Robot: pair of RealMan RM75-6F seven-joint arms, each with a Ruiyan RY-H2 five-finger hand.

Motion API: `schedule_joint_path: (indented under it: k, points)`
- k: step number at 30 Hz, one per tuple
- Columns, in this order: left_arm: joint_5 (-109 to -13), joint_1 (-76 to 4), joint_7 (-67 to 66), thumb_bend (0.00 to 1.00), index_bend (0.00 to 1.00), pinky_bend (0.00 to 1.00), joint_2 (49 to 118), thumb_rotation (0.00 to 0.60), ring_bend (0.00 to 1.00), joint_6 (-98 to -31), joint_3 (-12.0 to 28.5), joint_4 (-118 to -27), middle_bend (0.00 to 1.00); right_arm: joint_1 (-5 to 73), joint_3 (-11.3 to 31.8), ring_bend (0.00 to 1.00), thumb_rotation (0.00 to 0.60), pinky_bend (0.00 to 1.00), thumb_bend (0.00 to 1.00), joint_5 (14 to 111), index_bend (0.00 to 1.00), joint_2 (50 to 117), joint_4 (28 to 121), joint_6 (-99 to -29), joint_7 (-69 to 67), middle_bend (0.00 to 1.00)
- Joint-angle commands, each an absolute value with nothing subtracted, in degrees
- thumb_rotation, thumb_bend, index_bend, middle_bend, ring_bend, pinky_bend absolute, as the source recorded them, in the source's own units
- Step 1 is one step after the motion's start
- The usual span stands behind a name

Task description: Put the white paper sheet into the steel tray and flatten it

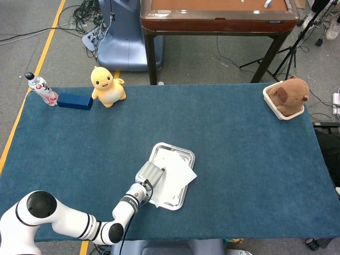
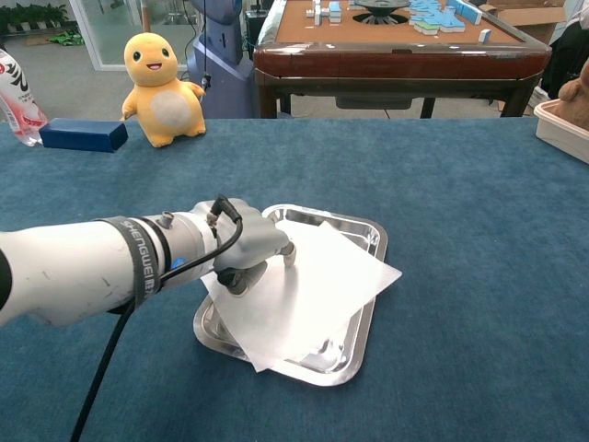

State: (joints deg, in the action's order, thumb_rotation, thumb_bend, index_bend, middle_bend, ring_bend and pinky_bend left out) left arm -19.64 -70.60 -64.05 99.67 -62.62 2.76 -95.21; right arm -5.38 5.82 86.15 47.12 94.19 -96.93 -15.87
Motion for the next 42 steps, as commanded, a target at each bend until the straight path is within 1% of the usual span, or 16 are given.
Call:
schedule_joint_path:
  k: [1, 16, 42]
  points:
    - [-18.9, -70.8, -64.6, 0.91, 0.16, 0.86, 99.9, 0.6, 0.81, -63.3, 3.0, -95.8, 1.0, -5.4, 5.8, 0.16, 0.6, 0.33, 0.0, 86.2, 0.2, 47.1, 94.2, -96.9, -15.8, 0.3]
    - [-14.6, -71.5, -68.3, 0.91, 0.14, 0.86, 101.6, 0.6, 0.82, -67.4, 4.2, -95.9, 1.0, -5.4, 5.9, 0.16, 0.6, 0.33, 0.0, 86.2, 0.2, 47.2, 94.1, -97.0, -15.9, 0.3]
    - [-11.7, -71.0, -72.5, 0.93, 0.11, 0.86, 103.7, 0.6, 0.82, -71.8, 6.7, -95.3, 1.0, -5.3, 5.9, 0.16, 0.6, 0.33, 0.0, 86.1, 0.2, 47.1, 94.1, -96.8, -16.1, 0.3]
